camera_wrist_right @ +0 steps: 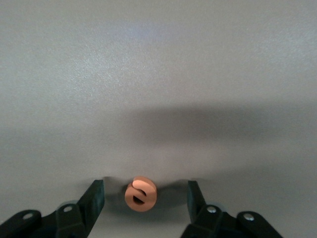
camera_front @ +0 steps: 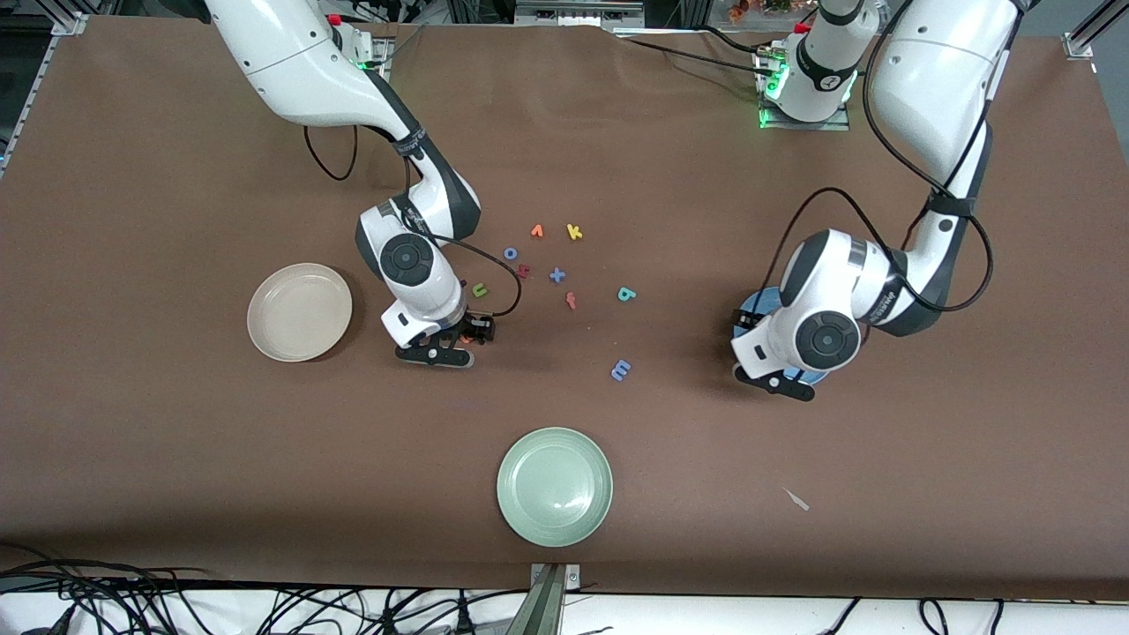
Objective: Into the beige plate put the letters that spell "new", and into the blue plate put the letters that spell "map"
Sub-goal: 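Drop the yellow D on the blue plate while the right gripper grasps the orange e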
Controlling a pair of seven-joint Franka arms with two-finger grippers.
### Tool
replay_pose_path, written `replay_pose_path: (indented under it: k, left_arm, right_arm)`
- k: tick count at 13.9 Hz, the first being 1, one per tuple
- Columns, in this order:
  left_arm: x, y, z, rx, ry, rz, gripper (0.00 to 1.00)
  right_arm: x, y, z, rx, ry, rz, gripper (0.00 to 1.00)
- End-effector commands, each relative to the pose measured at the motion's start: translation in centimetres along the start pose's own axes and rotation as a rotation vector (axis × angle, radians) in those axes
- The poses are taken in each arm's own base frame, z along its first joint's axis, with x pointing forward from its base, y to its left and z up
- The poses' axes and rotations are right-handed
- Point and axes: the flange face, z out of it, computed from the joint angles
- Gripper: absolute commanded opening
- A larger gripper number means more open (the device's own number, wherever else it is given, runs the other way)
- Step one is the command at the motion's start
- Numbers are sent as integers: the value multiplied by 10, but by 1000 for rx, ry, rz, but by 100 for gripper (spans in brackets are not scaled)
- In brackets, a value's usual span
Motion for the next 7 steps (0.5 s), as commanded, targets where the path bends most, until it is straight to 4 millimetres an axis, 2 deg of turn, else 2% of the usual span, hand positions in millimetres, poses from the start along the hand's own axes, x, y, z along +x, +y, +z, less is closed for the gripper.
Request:
replay_pose_path:
  k: [1,3,7]
  left_arm:
    - [-12,43,-10,-28,-7,-223,100]
    - [-17,73,-3,-45,-9,-350,100]
    - [-17,114,17,-179,11,-637,100]
  right_arm:
    - [1,-6,7,2,12,2,69]
    - [1,-6,6,4,14,0,62]
    - [2,-5,7,6,18,4,50]
